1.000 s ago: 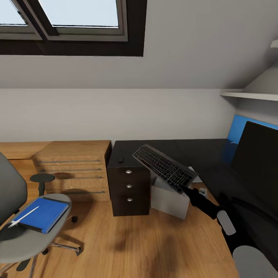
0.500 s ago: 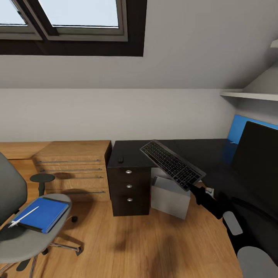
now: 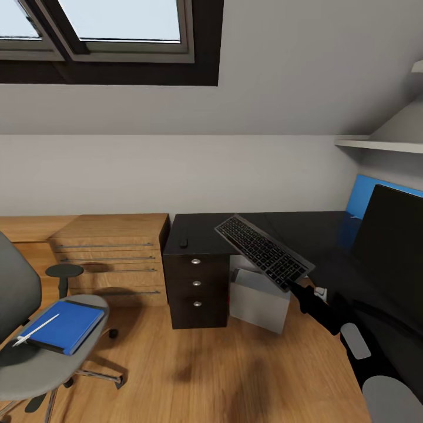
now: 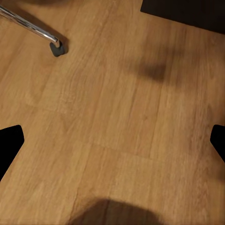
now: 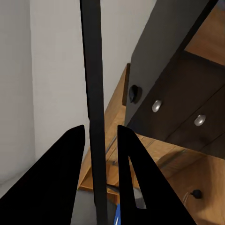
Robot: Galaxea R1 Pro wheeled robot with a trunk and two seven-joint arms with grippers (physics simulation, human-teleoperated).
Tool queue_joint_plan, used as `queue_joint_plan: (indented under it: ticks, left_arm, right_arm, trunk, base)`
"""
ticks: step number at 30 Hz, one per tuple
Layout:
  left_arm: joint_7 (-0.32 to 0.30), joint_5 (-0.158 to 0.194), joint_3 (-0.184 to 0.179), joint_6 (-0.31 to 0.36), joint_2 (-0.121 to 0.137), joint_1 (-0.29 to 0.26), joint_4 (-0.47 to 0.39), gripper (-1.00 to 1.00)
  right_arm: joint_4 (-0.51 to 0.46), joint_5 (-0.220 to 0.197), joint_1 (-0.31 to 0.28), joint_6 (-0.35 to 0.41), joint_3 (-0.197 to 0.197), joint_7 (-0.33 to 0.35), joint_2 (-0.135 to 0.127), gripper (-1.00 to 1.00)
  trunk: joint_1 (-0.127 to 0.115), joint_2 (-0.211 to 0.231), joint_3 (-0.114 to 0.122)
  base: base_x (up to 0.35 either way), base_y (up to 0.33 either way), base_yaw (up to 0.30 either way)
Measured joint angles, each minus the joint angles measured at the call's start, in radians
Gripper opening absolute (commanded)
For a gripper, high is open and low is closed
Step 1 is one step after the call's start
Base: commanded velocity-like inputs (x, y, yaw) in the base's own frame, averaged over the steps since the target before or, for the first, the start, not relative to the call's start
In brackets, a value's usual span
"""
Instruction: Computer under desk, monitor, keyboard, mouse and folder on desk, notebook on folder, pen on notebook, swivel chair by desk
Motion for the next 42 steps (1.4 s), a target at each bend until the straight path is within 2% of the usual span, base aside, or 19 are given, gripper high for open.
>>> queue_joint_plan:
  ticks: [3, 6, 8, 9, 12, 16, 17, 20, 26, 30, 34, 42]
  left_arm:
    - [0.0, 0.0, 0.0, 0.0, 0.0, 0.0, 0.0, 1.0]
    - [0.0, 0.001, 0.001, 0.0, 0.0, 0.0, 0.0, 1.0]
    - [0.0, 0.001, 0.001, 0.001, 0.0, 0.0, 0.0, 1.0]
    - [0.0, 0.002, 0.001, 0.0, 0.0, 0.0, 0.0, 1.0]
    - [0.0, 0.002, 0.001, 0.0, 0.0, 0.0, 0.0, 1.0]
    - [0.0, 0.002, 0.001, 0.0, 0.001, 0.0, 0.001, 1.0]
    - [0.0, 0.002, 0.001, 0.0, 0.001, 0.0, 0.001, 1.0]
    - [0.0, 0.002, 0.0, 0.0, 0.001, 0.0, 0.001, 1.0]
    - [0.0, 0.002, 0.0, 0.0, 0.0, 0.0, 0.001, 1.0]
    - [0.0, 0.001, 0.0, 0.0, 0.0, -0.001, 0.001, 1.0]
    - [0.0, 0.0, 0.0, -0.001, 0.0, 0.0, 0.001, 1.0]
    - [0.0, 0.0, 0.0, -0.002, -0.001, 0.0, 0.001, 1.0]
  right_arm:
    - [0.0, 0.002, 0.0, -0.004, -0.014, -0.023, 0.002, -1.0]
    - [0.0, 0.004, 0.0, -0.009, -0.066, -0.106, 0.007, -1.0]
    - [-0.001, 0.0, 0.0, -0.006, -0.086, -0.143, 0.014, -1.0]
    - [-0.001, -0.007, 0.0, -0.007, -0.108, -0.175, 0.024, -1.0]
    - [-0.002, -0.04, -0.001, -0.007, -0.138, -0.235, 0.047, -1.0]
    - [-0.008, -0.073, -0.005, -0.03, -0.151, -0.344, 0.082, -1.0]
    - [-0.01, -0.079, -0.01, -0.051, -0.154, -0.396, 0.094, -1.0]
    - [-0.011, -0.1, -0.032, -0.111, -0.158, -0.492, 0.109, -1.0]
    - [-0.009, -0.173, -0.069, -0.265, -0.158, -0.618, 0.157, -1.0]
    - [-0.011, -0.233, -0.074, -0.312, -0.159, -0.663, 0.174, -1.0]
    - [-0.012, -0.299, -0.075, -0.324, -0.158, -0.669, 0.184, -1.0]
    - [-0.011, -0.322, -0.075, -0.315, -0.153, -0.648, 0.184, -1.0]
  trunk:
    - [0.0, 0.0, 0.0]
    - [0.0, 0.0, 0.0]
    - [0.0, 0.0, 0.0]
    - [0.0, 0.0, 0.0]
    - [0.0, 0.0, 0.0]
    - [0.0, 0.0, 0.0]
    - [0.0, 0.0, 0.0]
    - [0.0, 0.0, 0.0]
    - [0.0, 0.0, 0.0]
    - [0.0, 0.0, 0.0]
    - [0.0, 0.0, 0.0]
    - [0.0, 0.0, 0.0]
  base:
    - [0.0, 0.0, 0.0]
    - [0.0, 0.0, 0.0]
    - [0.0, 0.0, 0.0]
    - [0.0, 0.0, 0.0]
    - [0.0, 0.0, 0.0]
    - [0.0, 0.0, 0.0]
    - [0.0, 0.0, 0.0]
    - [0.0, 0.0, 0.0]
    - [0.0, 0.0, 0.0]
    - [0.0, 0.0, 0.0]
    - [0.0, 0.0, 0.0]
    - [0.0, 0.0, 0.0]
